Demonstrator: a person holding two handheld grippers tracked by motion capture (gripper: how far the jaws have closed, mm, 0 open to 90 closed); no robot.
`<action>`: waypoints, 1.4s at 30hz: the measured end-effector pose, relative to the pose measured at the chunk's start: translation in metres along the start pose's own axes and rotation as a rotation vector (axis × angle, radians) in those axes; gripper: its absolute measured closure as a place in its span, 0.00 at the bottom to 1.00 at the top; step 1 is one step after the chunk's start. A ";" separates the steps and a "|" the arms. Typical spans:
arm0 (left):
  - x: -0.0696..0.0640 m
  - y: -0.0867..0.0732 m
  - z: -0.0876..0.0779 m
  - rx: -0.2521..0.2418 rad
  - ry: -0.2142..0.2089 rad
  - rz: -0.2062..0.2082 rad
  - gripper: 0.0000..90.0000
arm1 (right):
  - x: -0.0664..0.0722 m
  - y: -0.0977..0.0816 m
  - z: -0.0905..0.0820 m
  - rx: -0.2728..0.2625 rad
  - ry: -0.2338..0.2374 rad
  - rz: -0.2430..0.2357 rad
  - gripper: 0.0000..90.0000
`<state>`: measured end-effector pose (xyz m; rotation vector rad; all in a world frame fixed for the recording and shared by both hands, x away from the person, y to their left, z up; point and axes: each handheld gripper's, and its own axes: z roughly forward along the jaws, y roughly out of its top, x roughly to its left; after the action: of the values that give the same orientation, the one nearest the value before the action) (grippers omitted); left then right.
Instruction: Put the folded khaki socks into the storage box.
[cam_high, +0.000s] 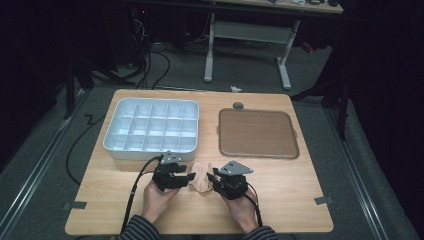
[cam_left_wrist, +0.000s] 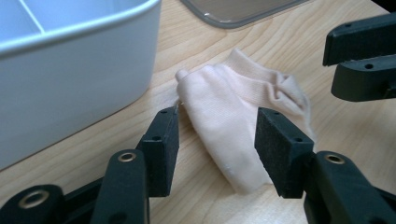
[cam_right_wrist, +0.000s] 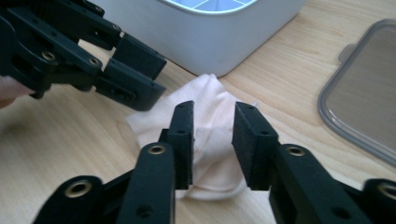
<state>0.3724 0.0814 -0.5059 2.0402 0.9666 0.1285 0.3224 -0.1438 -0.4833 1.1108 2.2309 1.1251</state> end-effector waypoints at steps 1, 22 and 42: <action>0.001 -0.001 0.002 0.002 -0.002 -0.004 0.55 | 0.001 0.001 0.003 0.006 -0.007 -0.005 0.72; -0.005 -0.012 0.018 0.077 0.077 0.052 0.62 | -0.012 -0.024 0.031 0.118 -0.061 0.012 0.77; -0.008 -0.017 0.014 0.086 -0.026 -0.014 0.90 | -0.016 -0.027 0.032 0.111 -0.038 0.031 0.75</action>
<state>0.3628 0.0727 -0.5251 2.1080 0.9858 0.0536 0.3397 -0.1507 -0.5241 1.2052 2.2780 0.9945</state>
